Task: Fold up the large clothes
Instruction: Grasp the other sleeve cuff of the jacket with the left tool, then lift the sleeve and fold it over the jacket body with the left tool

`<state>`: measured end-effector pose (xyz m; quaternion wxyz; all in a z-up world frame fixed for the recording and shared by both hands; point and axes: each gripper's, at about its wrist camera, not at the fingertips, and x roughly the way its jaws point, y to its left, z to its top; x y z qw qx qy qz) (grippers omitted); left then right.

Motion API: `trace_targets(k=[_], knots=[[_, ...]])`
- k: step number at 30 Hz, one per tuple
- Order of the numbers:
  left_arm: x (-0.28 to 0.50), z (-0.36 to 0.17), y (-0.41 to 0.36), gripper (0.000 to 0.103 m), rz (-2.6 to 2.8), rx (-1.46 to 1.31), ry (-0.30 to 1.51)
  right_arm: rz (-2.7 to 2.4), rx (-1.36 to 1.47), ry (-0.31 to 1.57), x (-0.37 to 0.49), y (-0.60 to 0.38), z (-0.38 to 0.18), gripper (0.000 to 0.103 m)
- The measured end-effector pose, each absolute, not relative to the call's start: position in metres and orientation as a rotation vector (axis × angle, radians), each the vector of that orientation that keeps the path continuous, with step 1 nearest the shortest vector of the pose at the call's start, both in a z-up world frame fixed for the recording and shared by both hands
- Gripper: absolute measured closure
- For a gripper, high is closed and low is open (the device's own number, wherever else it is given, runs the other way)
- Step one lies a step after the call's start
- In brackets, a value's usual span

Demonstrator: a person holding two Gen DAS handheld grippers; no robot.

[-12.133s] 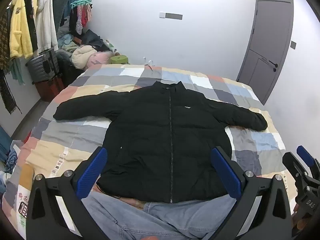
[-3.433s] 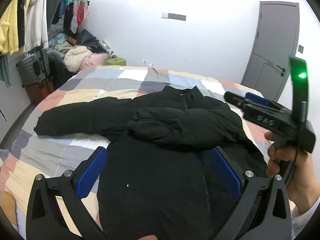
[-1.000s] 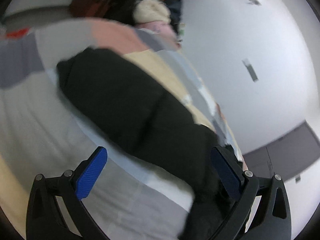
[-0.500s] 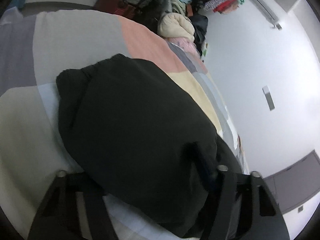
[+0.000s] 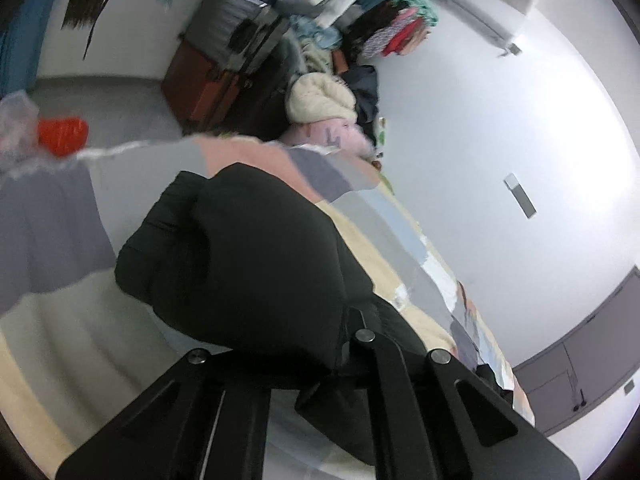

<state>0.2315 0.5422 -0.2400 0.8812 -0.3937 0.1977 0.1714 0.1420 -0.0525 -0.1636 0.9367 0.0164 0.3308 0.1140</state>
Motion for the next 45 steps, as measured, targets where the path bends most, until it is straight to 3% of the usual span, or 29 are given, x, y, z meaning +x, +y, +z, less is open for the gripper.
trace_targets(k=[20,30,45], knots=[[0.233,-0.112,0.439,0.098,0.249,-0.543,0.388,0.238,0.064,0.532,0.072,-0.098,-0.105,0.0],[0.248,-0.065,0.344,0.098,0.161,-0.382,0.383,0.228,0.08,0.495,0.053,-0.127,-0.095,0.0],[0.286,-0.054,0.157,0.098,-0.059,-0.195,0.468,0.206,0.123,0.532,0.05,-0.177,-0.113,0.0]])
